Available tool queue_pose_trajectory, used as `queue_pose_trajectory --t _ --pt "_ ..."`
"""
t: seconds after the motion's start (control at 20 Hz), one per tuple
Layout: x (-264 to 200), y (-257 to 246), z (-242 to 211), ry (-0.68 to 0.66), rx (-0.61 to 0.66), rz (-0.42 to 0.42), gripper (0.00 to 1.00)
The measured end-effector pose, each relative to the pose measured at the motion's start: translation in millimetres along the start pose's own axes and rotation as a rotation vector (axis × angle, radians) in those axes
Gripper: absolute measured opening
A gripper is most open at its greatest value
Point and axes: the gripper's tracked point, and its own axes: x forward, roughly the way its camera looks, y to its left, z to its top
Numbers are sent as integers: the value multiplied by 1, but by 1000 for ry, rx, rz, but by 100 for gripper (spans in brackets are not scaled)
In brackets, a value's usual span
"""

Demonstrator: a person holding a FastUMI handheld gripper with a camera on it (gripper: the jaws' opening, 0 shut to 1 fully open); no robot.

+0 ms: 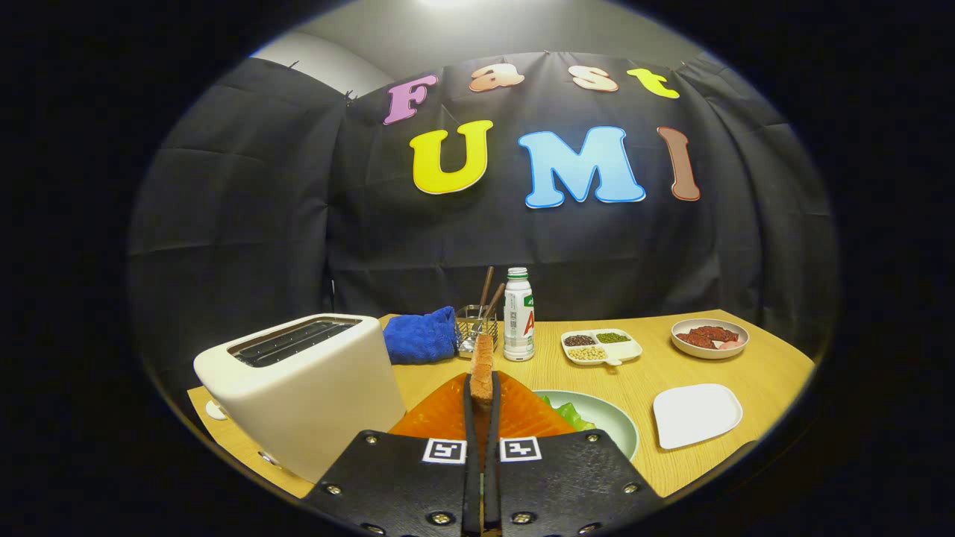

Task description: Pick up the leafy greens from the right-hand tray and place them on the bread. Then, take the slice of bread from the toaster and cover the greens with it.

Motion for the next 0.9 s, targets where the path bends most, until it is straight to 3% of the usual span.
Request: queue_pose_trajectory --t 0.4,0.55,0.9 --pt "6 -24 -18 29 -3 -52 2" --pt "6 -36 -22 40 -18 -79 9" --pt "11 -63 -35 87 -45 -128 13"
